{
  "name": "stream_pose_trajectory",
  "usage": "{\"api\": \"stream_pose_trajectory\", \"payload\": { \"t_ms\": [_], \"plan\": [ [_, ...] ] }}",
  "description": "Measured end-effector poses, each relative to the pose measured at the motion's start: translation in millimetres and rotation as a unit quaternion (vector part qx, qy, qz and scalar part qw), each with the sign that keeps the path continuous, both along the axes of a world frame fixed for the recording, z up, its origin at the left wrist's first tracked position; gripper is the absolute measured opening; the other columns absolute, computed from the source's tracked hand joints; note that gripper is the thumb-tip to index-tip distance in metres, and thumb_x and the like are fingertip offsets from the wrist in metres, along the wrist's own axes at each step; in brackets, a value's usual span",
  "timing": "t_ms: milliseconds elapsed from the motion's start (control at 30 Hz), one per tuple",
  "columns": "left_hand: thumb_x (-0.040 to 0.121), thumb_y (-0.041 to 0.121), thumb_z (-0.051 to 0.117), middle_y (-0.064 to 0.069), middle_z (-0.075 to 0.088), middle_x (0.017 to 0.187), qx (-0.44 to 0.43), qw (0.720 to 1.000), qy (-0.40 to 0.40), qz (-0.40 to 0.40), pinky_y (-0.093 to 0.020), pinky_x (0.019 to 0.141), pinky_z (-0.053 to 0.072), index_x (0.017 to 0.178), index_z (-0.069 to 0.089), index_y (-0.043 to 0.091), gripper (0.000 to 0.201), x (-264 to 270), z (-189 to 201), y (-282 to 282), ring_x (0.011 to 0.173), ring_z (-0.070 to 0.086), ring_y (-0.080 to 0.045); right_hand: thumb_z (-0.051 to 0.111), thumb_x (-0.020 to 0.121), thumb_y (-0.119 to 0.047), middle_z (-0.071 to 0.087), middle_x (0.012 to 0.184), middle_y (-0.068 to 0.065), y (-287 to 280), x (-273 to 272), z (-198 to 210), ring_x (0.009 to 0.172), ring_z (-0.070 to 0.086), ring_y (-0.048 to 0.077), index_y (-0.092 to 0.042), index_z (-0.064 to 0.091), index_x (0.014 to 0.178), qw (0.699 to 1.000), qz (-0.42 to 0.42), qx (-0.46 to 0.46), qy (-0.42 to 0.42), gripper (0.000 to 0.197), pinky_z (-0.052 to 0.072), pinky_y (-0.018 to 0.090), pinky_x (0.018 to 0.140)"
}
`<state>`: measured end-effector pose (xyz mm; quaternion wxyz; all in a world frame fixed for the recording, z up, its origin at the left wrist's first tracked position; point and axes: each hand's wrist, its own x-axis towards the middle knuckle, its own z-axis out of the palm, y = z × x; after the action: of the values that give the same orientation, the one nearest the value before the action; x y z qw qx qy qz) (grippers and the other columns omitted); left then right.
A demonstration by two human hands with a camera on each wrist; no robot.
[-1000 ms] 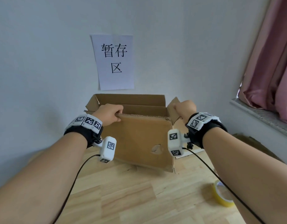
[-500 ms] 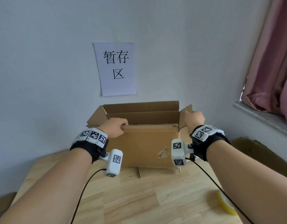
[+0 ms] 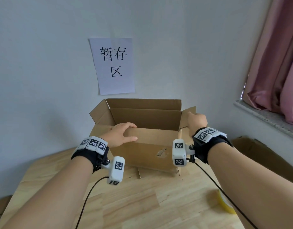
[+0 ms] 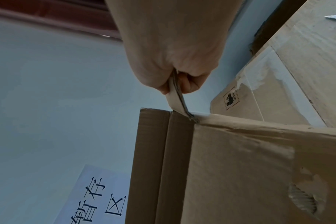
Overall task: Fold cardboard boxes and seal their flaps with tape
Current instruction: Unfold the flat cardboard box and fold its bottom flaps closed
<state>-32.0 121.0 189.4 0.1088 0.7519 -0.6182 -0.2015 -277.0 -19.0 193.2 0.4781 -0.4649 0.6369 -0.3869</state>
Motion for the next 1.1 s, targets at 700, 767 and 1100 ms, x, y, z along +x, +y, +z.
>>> {"api": "stream_pose_trajectory", "payload": {
  "t_ms": [700, 767, 1100],
  "plan": [
    [0.099, 0.037, 0.044, -0.004, 0.048, 0.137, 0.021, 0.994, -0.107, 0.001, -0.042, 0.108, 0.03, 0.144, 0.035, 0.033, 0.046, -28, -1, -18, 0.13, 0.033, -0.029, 0.049, 0.096, -0.029, 0.055, 0.085, -0.01, 28, 9, -8, 0.071, 0.05, -0.001, -0.023, 0.054, 0.102, 0.983, 0.045, -0.079, -0.162, 0.01, 0.042, 0.018, 0.067],
    [0.098, 0.038, 0.044, -0.005, 0.048, 0.138, 0.031, 0.994, -0.104, 0.004, -0.042, 0.109, 0.03, 0.144, 0.035, 0.033, 0.047, -28, -2, -18, 0.132, 0.033, -0.029, 0.055, 0.092, -0.026, 0.055, 0.098, -0.003, 24, 13, -8, 0.076, 0.053, 0.004, -0.016, 0.055, 0.11, 0.985, 0.068, -0.086, -0.136, 0.021, 0.045, 0.022, 0.072],
    [0.101, 0.029, 0.038, -0.003, 0.047, 0.142, 0.116, 0.983, -0.144, -0.021, -0.041, 0.109, 0.029, 0.143, 0.037, 0.034, 0.042, -43, -17, -14, 0.132, 0.034, -0.031, 0.042, 0.085, 0.004, 0.05, 0.105, 0.007, 23, -8, -44, 0.086, 0.05, 0.018, -0.006, 0.043, 0.119, 0.995, 0.096, 0.009, 0.018, 0.036, 0.038, 0.024, 0.059]
  ]
}}
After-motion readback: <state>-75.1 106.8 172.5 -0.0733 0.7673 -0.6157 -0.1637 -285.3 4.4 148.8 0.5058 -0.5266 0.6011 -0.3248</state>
